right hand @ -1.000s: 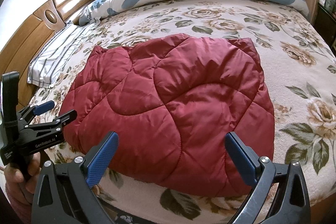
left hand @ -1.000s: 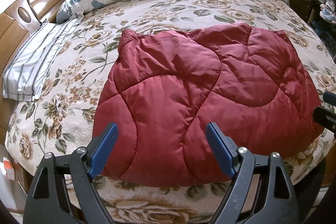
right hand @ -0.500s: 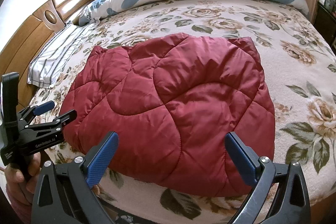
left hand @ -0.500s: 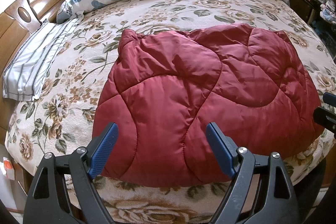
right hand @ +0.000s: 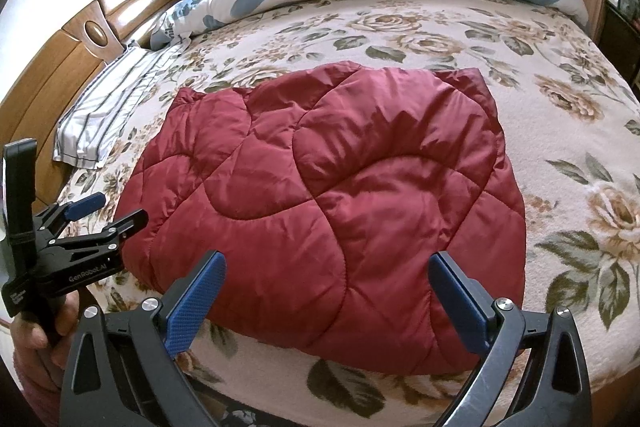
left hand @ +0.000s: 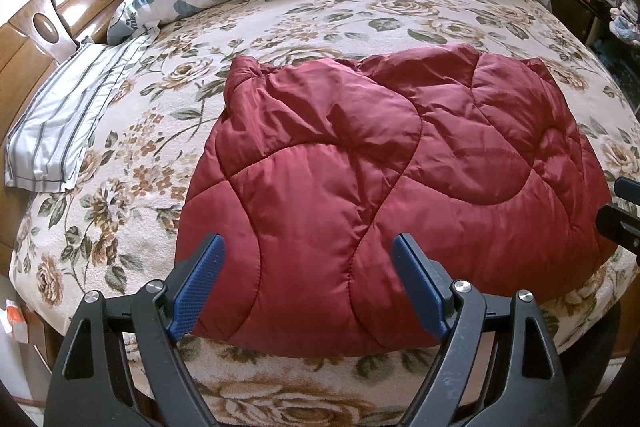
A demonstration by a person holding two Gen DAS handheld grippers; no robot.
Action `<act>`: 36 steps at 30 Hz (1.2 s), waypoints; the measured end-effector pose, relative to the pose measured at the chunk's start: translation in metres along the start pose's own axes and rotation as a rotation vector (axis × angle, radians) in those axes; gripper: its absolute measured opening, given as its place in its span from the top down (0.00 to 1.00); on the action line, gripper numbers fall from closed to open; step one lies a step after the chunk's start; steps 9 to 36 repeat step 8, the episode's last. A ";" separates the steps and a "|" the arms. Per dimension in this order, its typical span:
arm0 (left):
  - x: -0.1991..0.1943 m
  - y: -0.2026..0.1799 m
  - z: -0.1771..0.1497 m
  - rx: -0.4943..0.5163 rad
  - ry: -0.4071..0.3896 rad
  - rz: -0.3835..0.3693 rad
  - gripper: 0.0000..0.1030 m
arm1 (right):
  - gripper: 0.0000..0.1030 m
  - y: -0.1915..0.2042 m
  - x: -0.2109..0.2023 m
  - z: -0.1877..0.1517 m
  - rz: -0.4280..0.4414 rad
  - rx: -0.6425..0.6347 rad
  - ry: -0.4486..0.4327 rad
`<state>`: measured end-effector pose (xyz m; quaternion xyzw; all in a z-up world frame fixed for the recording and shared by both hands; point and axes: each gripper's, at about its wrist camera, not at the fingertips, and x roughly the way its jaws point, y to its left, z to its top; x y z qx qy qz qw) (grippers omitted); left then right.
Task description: Fold large clothes
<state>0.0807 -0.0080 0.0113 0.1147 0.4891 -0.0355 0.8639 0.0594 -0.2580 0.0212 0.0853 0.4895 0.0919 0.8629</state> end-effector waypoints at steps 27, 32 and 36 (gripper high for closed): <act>0.000 -0.001 0.003 -0.009 -0.001 -0.021 0.16 | 0.01 -0.001 0.000 0.000 0.000 0.000 0.000; 0.000 -0.001 0.003 -0.009 -0.001 -0.021 0.16 | 0.01 -0.001 0.000 0.000 0.000 0.000 0.000; 0.000 -0.001 0.003 -0.009 -0.001 -0.021 0.16 | 0.01 -0.001 0.000 0.000 0.000 0.000 0.000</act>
